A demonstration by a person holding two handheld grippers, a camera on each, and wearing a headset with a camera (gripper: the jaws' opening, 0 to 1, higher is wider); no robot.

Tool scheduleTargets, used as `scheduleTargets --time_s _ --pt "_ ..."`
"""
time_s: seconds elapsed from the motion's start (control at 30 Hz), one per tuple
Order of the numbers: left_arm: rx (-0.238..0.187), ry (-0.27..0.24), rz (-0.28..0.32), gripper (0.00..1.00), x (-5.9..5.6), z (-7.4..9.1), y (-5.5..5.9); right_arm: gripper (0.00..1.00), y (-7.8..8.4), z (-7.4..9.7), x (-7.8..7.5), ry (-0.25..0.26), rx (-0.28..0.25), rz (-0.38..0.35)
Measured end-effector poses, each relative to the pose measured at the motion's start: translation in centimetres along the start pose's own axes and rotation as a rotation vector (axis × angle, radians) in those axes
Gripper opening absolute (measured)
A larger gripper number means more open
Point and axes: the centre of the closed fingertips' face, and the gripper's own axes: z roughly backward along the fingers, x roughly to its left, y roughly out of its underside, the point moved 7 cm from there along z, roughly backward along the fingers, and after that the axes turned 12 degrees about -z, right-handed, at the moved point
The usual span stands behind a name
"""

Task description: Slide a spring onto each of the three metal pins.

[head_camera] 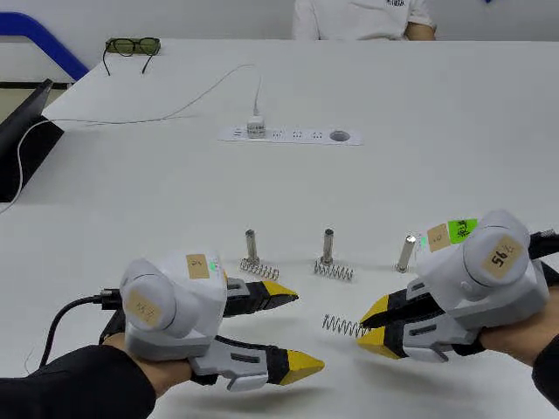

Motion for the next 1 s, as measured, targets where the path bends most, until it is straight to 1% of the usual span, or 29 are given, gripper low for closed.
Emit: scheduleTargets --time_s 0.2,0.3,0.5,0.73,0.87,1.0 --pt "-0.003 0.045 -0.015 0.41 -0.9 -0.4 -0.1 0.12 0.0 -0.4 0.8 -0.031 0.021 0.038" --pt "0.006 0.066 -0.039 0.37 -1.3 -0.6 0.0 0.12 0.0 -0.5 1.2 -0.049 0.028 0.060" --pt "0.006 0.094 -0.060 0.30 -1.8 -0.8 -0.1 0.12 0.1 -0.7 1.8 -0.071 0.044 0.101" --pt "0.009 0.132 -0.091 0.19 -2.4 -1.0 0.0 0.12 0.0 -0.8 2.4 -0.104 0.050 0.132" --pt "0.016 0.137 -0.110 0.16 -2.5 -1.0 0.1 0.12 0.1 -0.8 2.6 -0.107 0.065 0.146" --pt "0.018 0.140 -0.125 0.14 -2.6 -1.0 0.1 0.12 0.0 -0.7 2.8 -0.115 0.066 0.150"
